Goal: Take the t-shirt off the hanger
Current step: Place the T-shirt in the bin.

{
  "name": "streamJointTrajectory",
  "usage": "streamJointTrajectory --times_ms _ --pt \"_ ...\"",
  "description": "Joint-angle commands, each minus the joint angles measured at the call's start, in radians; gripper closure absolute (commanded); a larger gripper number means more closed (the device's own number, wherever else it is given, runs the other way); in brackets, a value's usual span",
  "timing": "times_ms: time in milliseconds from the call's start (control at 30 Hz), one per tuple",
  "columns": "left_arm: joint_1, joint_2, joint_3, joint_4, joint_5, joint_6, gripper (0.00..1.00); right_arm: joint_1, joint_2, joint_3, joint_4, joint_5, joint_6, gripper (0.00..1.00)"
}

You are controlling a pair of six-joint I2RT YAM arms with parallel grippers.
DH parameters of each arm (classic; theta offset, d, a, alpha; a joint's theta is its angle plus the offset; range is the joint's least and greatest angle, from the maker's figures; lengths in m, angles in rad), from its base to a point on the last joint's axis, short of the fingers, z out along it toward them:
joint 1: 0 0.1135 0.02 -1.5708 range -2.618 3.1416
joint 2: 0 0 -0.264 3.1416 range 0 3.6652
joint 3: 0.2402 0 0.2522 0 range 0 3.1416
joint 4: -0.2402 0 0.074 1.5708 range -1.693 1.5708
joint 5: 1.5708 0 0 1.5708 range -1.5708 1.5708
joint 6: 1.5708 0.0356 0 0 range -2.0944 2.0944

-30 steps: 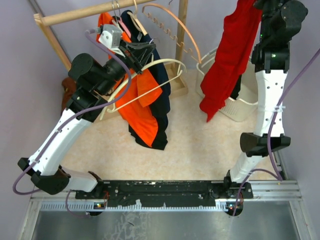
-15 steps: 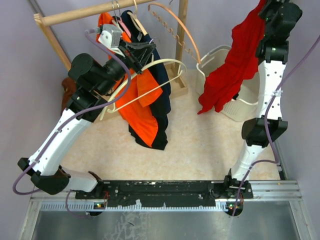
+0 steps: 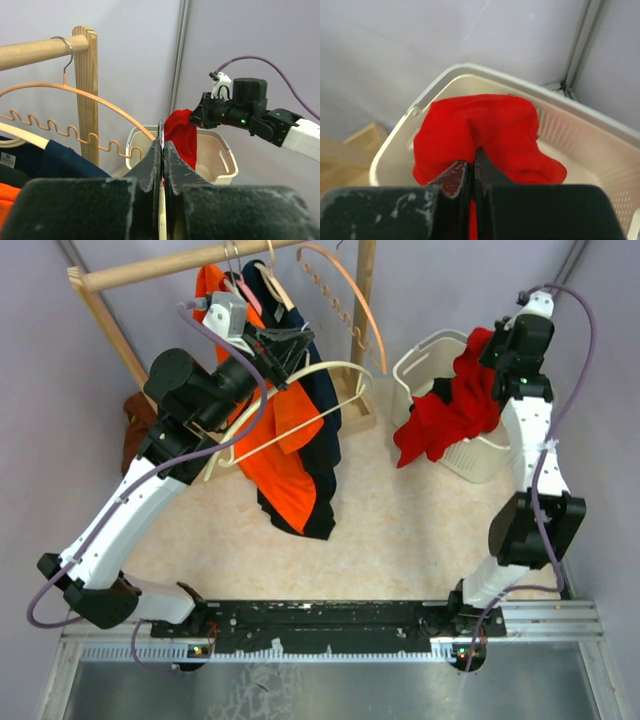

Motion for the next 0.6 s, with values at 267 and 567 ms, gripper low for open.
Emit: streamJointTrajectory --times_ms 267,567 --pt "-0.005 -0.049 -0.028 0.058 -0.044 -0.009 1.00 0.041 -0.188 -0.166 -0.188 -0.124 -0.028 0.50" --pt "-0.005 -0.043 -0.032 0.073 -0.050 -0.018 1.00 0.042 -0.259 -0.221 -0.176 -0.098 -0.019 0.42"
